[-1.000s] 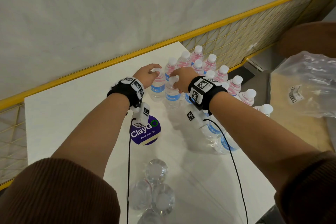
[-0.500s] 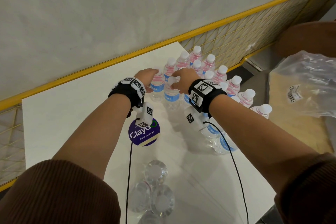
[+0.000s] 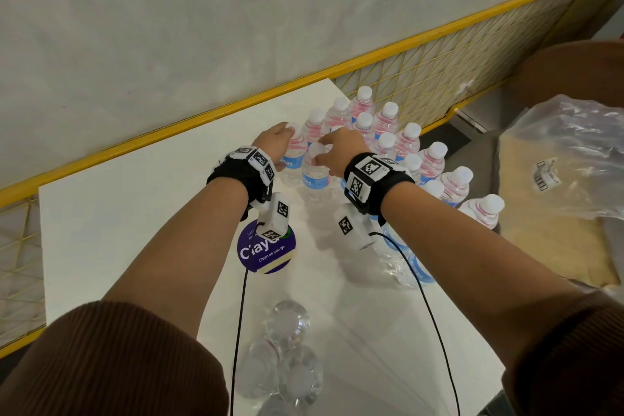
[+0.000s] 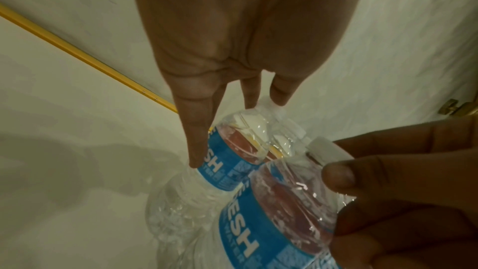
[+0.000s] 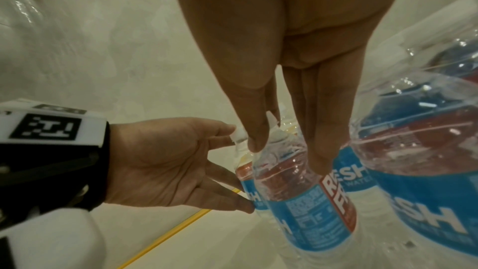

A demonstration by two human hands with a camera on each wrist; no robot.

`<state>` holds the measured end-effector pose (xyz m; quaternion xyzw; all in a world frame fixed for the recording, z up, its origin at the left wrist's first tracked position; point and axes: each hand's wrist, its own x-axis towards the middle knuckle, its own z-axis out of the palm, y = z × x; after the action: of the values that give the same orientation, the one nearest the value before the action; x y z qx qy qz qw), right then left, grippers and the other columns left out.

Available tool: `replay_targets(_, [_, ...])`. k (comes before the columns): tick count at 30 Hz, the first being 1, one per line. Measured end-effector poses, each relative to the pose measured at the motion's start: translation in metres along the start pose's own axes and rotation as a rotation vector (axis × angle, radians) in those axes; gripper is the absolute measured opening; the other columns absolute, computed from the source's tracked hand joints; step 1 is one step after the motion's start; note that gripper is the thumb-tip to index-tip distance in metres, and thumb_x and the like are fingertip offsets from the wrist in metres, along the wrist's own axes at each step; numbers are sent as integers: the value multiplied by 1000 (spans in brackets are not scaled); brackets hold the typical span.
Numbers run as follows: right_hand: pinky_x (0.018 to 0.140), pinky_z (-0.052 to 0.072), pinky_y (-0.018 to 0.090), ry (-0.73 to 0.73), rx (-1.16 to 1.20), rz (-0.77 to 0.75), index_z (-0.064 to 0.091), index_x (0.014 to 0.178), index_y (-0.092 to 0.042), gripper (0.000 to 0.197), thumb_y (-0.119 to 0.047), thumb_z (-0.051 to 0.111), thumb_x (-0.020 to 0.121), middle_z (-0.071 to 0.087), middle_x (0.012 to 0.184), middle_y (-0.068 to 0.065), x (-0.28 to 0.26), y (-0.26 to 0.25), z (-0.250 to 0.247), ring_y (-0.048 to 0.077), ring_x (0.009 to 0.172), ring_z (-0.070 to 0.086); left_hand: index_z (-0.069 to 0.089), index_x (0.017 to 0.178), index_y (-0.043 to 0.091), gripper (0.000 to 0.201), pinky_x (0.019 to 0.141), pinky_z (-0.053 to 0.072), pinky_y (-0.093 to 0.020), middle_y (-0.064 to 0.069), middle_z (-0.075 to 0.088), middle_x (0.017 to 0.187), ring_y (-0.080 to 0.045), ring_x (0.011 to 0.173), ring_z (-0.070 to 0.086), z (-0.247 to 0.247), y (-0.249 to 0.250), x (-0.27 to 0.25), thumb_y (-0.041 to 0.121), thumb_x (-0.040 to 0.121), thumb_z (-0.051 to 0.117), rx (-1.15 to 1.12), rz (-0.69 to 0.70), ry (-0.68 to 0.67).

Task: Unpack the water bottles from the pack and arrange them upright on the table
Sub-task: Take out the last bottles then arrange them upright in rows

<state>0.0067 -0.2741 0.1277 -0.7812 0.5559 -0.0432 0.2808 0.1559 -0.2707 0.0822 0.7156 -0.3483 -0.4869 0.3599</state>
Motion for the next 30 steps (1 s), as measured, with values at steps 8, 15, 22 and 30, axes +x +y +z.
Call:
replay_targets(8, [84, 55, 41, 4, 31, 8, 65, 116, -2, 39, -24, 68, 85, 64, 119, 17, -1, -1, 0, 33, 95, 66, 44, 138, 31, 47, 78, 52, -34, -3, 49, 140, -35, 111, 60, 1, 5, -5, 47, 94, 43, 67, -62, 6])
replay_targets(15, [88, 48, 34, 40, 20, 35, 64, 118, -4, 38, -23, 67, 86, 63, 119, 15, -1, 0, 1, 29, 109, 59, 49, 135, 31, 45, 71, 53, -30, -7, 55, 135, -36, 105, 64, -4, 2, -4, 45, 93, 45, 34, -65, 38])
replay_targets(22, [90, 49, 34, 39, 9, 34, 63, 119, -4, 40, -25, 67, 86, 62, 121, 15, -2, -1, 0, 29, 111, 59, 48, 136, 31, 44, 72, 53, -29, -5, 53, 137, -34, 109, 62, 1, 3, -1, 44, 94, 43, 44, -57, 38])
replay_targets(30, [94, 46, 34, 29, -3, 7, 60, 125, -7, 39, -22, 63, 88, 60, 126, 13, -4, -1, -1, 29, 117, 55, 42, 141, 31, 47, 90, 50, -37, -4, 52, 138, -32, 98, 64, 0, -2, 3, 45, 96, 42, 104, -11, 44])
